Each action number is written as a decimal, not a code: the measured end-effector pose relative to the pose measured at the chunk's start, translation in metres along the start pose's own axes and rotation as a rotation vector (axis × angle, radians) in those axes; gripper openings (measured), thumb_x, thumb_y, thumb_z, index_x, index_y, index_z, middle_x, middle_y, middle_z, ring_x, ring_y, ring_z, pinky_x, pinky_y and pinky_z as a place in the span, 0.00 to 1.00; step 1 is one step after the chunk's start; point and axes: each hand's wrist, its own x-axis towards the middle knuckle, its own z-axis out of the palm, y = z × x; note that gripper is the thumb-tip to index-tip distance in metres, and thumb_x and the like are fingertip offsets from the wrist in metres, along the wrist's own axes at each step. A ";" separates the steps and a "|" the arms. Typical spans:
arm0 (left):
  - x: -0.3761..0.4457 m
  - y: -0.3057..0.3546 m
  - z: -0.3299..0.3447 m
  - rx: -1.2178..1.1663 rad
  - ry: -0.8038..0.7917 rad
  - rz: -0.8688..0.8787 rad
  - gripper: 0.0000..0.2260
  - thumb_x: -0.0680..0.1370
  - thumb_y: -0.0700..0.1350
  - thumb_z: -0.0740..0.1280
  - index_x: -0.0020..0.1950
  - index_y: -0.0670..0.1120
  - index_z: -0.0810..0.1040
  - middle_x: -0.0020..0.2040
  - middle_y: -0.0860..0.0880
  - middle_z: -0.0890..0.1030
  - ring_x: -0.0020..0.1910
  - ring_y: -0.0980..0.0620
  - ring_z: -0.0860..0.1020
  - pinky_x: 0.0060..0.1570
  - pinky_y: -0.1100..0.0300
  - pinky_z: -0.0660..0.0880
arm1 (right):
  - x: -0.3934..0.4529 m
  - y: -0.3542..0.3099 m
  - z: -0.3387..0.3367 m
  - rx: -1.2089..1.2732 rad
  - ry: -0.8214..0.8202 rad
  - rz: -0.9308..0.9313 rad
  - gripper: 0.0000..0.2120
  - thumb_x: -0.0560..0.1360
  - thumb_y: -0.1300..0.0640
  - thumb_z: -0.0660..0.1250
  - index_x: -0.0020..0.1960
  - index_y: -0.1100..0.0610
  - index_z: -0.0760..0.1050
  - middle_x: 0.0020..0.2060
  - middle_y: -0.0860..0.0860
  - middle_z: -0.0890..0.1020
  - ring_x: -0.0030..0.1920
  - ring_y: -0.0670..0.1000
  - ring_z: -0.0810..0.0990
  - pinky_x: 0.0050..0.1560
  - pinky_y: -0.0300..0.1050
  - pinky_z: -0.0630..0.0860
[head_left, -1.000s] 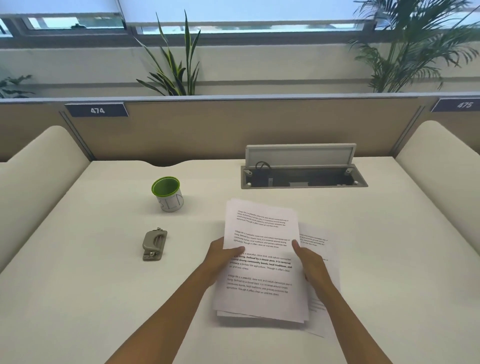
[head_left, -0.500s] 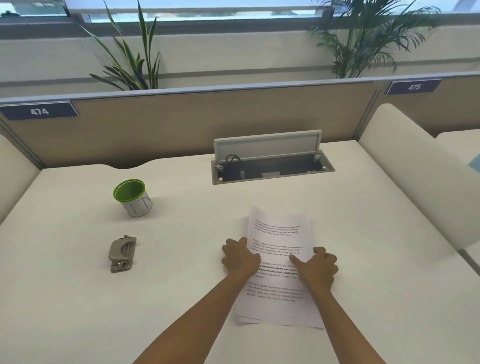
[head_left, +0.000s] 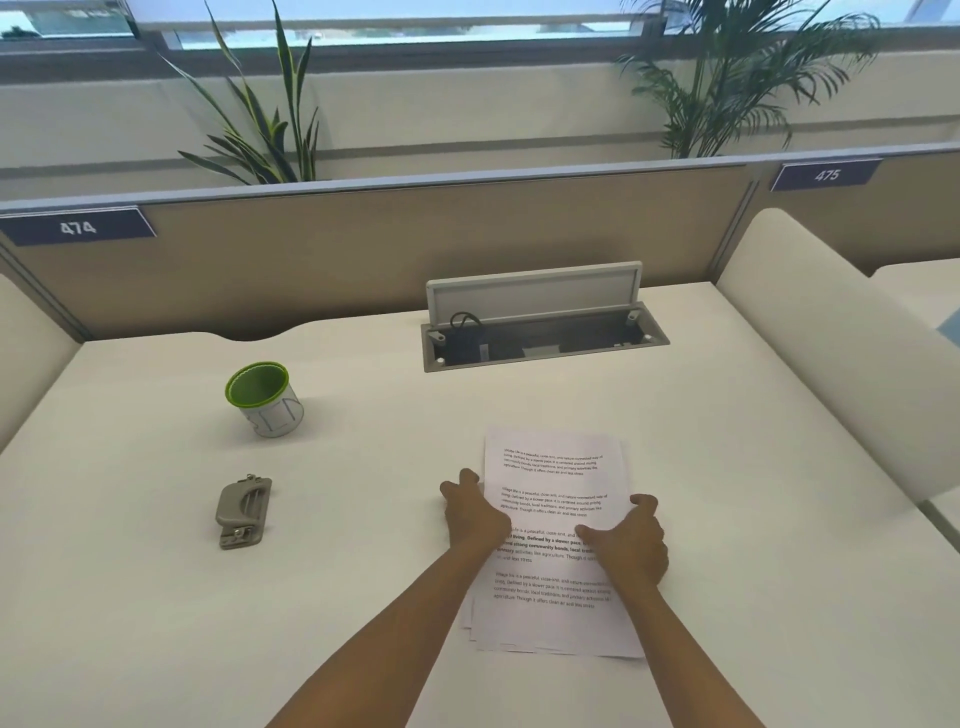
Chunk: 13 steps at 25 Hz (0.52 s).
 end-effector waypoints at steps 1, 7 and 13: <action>0.000 -0.001 -0.003 -0.035 -0.004 -0.025 0.31 0.67 0.34 0.75 0.66 0.44 0.67 0.63 0.44 0.68 0.51 0.46 0.74 0.45 0.56 0.74 | 0.001 0.001 -0.001 0.000 -0.016 0.013 0.44 0.62 0.50 0.84 0.71 0.58 0.65 0.65 0.58 0.79 0.64 0.61 0.79 0.64 0.57 0.74; 0.000 -0.019 -0.012 -0.423 -0.090 -0.162 0.21 0.68 0.38 0.77 0.59 0.42 0.77 0.55 0.45 0.84 0.51 0.45 0.83 0.52 0.51 0.82 | -0.003 0.003 0.008 0.131 -0.148 -0.064 0.36 0.62 0.50 0.84 0.65 0.55 0.72 0.59 0.54 0.84 0.58 0.59 0.82 0.50 0.47 0.73; -0.005 -0.044 -0.045 -0.645 -0.168 -0.135 0.13 0.72 0.39 0.76 0.56 0.44 0.84 0.49 0.45 0.88 0.47 0.43 0.87 0.49 0.46 0.84 | -0.019 -0.009 0.026 0.381 -0.349 -0.202 0.14 0.72 0.53 0.78 0.55 0.53 0.81 0.51 0.51 0.88 0.49 0.52 0.86 0.53 0.51 0.82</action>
